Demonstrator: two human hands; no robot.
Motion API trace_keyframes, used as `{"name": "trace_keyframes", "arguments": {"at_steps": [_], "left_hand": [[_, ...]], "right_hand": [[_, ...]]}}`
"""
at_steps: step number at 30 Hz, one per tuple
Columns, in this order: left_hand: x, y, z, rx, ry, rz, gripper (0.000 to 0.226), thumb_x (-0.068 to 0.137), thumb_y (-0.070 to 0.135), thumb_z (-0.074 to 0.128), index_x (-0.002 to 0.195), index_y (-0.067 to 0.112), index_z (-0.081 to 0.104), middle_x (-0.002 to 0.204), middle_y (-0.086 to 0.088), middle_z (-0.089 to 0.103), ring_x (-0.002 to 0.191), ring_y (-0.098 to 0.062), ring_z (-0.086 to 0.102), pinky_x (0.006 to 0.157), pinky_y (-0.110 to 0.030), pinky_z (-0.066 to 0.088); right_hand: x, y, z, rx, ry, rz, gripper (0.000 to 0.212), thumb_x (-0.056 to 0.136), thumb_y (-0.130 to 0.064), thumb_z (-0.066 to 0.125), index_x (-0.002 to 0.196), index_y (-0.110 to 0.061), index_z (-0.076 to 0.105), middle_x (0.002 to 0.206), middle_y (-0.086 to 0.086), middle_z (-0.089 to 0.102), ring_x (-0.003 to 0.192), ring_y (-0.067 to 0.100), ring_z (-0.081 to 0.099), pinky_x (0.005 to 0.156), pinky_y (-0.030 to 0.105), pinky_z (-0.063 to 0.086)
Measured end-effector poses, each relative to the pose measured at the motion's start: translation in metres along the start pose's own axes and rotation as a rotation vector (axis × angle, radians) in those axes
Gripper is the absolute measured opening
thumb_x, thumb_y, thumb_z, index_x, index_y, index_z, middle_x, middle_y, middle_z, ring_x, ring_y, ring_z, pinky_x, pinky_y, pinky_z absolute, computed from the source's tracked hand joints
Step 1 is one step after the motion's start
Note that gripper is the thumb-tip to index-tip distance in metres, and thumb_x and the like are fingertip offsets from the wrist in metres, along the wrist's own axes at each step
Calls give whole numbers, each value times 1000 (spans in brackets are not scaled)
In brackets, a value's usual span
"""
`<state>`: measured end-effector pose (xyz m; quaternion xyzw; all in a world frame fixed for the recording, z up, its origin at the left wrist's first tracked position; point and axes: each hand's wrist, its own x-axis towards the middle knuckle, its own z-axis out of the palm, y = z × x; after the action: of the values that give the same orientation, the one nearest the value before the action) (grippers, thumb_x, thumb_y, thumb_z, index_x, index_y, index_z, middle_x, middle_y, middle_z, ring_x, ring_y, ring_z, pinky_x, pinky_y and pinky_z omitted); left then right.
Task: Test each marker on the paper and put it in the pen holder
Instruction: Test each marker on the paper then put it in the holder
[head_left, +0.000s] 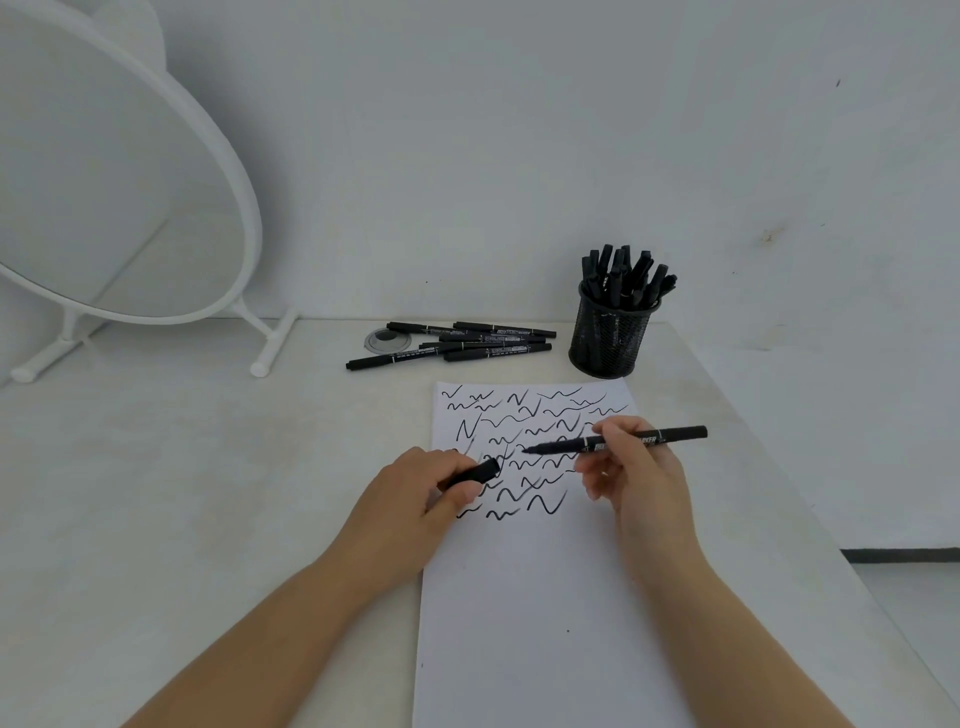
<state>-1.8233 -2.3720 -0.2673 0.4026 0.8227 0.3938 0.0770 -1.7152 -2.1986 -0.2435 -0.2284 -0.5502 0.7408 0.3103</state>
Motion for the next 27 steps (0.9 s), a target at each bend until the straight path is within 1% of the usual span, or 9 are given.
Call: {"name": "trace_keyframes", "arguments": {"at_steps": [5,7,10,13,16,19,21,25,27], "left_hand": [[1,-1,0,20,-17,33,11,90,32,53,87,41,56,76,12,59,78,-4,46,63,-13,33],[0,1,0,30,-24,59,12,90,32,53,87,43,56,78,17,58,79,-3,44,65,-11,32],[-1,3,0,32,-13,88,8,90,30,54,90,38,58,85,31,53,79,1,43,67,-7,30],[-1,3,0,32,-13,91,7,90,30,55,91,37,58,87,30,52,79,0,43,66,-7,30],[-1,5,0,41,-22,93,8,90,31,54,90,38,58,88,32,51,82,0,43,66,-7,30],[-1,6,0,55,-29,100,7,90,33,53,91,38,58,87,32,51,84,-1,43,67,-7,31],[-1,7,0,59,-32,111,8,89,34,52,92,36,59,86,32,51,84,-2,44,67,-8,31],[-1,7,0,61,-19,122,12,88,38,50,93,36,60,87,33,52,85,-2,45,68,-9,31],[-1,7,0,46,1,127,15,86,40,48,93,35,61,87,33,53,84,0,45,68,-8,31]], "right_hand": [[-3,7,-4,-39,-60,6,24,92,-7,48,72,-18,54,53,6,63,44,14,49,43,21,39],[-4,8,-2,-49,-85,-1,22,92,-7,49,74,-18,53,54,5,63,44,14,48,43,20,39],[-4,8,-2,-53,-101,-6,19,92,-6,49,76,-16,52,54,5,63,44,15,48,44,21,38],[-4,8,-4,-67,-116,-3,11,85,-14,56,75,-16,52,55,5,63,46,16,47,44,21,38],[-5,9,-4,-97,-143,-13,14,84,-16,57,71,-20,54,56,5,63,48,18,47,44,21,38],[-8,10,0,-157,-185,-22,12,75,-24,58,64,-28,59,57,4,63,48,14,49,45,21,39],[-9,11,2,-196,-218,-29,11,74,-25,60,64,-30,62,57,2,63,49,12,50,46,21,40],[-9,13,2,-216,-291,-27,7,73,-24,61,68,-27,65,58,1,64,51,12,53,48,21,42],[-10,13,1,-184,-322,-9,7,75,-26,59,72,-21,64,60,3,66,53,13,55,48,21,43]]}}
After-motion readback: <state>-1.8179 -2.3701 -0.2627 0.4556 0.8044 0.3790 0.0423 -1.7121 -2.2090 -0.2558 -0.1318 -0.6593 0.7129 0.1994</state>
